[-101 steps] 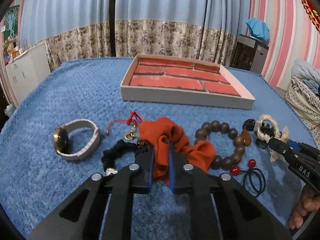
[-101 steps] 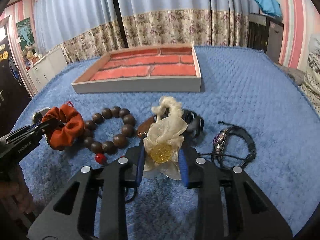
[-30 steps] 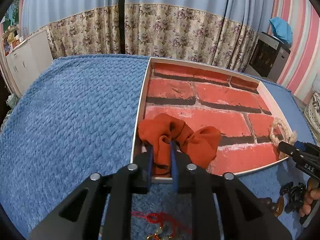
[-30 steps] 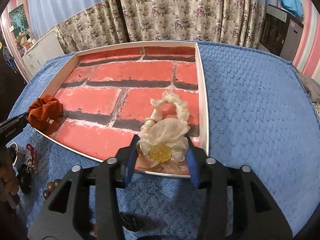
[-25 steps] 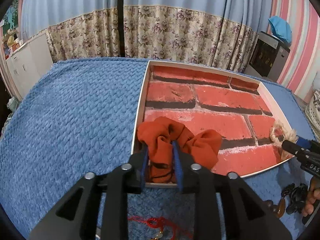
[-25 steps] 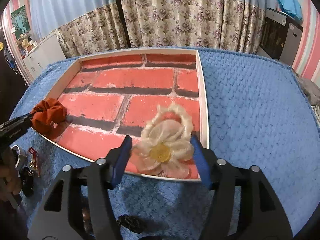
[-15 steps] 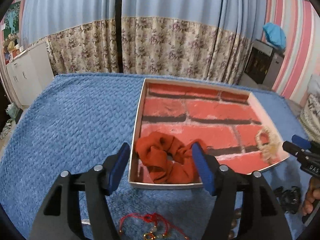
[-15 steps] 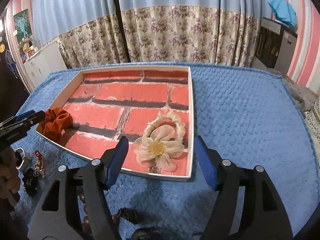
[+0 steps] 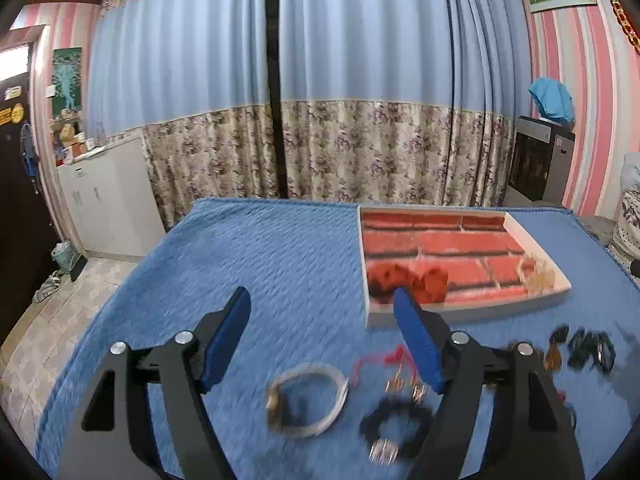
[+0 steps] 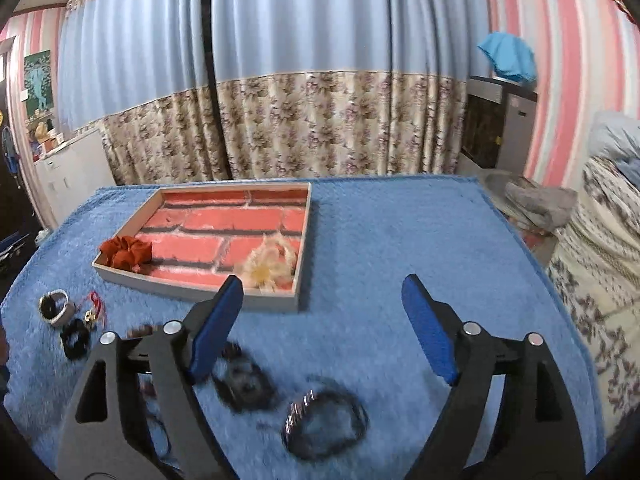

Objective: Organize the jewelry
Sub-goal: 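Withdraw both tools from the tray back toward the remaining jewelry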

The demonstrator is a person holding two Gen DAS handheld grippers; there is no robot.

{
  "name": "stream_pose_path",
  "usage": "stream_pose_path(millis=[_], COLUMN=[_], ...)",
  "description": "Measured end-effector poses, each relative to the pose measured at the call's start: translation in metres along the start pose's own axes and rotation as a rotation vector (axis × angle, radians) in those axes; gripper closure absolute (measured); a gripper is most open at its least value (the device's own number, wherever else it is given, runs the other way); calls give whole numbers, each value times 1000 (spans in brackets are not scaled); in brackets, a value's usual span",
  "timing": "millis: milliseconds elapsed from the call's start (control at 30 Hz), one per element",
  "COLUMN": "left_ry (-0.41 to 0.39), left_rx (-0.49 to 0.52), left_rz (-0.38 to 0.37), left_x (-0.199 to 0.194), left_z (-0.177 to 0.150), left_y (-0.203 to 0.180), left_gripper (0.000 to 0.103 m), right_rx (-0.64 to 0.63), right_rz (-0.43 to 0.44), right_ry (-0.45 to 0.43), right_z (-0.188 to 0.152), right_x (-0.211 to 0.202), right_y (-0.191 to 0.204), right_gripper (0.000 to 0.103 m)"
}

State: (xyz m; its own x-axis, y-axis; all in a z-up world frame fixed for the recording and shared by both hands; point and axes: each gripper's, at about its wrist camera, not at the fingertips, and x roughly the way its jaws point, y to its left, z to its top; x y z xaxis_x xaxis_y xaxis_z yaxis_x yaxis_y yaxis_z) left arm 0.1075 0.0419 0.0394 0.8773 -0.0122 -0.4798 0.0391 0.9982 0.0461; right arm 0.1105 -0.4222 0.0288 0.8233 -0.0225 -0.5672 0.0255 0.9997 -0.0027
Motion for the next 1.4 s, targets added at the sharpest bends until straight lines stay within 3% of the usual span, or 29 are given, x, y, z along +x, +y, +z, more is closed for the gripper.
stream_pose_path(millis=[233, 367, 500, 800, 1400], left_ry=[69, 78, 81, 93, 88], left_rx=[-35, -58, -19, -2, 19], left_rz=[14, 1, -29, -80, -91], left_x=[-30, -41, -48, -47, -27], left_z=[-65, -83, -89, -93, -77], left_y=[1, -2, -15, -33, -46], left_gripper=[27, 27, 27, 27, 27], right_rx=[15, 22, -1, -33, -2], right_rz=[5, 1, 26, 43, 36], right_ry=[39, 33, 53, 63, 51], right_z=[-59, -81, -92, -94, -73], right_x=[-18, -27, -31, -27, -13], right_y=[12, 25, 41, 58, 57], right_gripper=[22, 22, 22, 22, 22])
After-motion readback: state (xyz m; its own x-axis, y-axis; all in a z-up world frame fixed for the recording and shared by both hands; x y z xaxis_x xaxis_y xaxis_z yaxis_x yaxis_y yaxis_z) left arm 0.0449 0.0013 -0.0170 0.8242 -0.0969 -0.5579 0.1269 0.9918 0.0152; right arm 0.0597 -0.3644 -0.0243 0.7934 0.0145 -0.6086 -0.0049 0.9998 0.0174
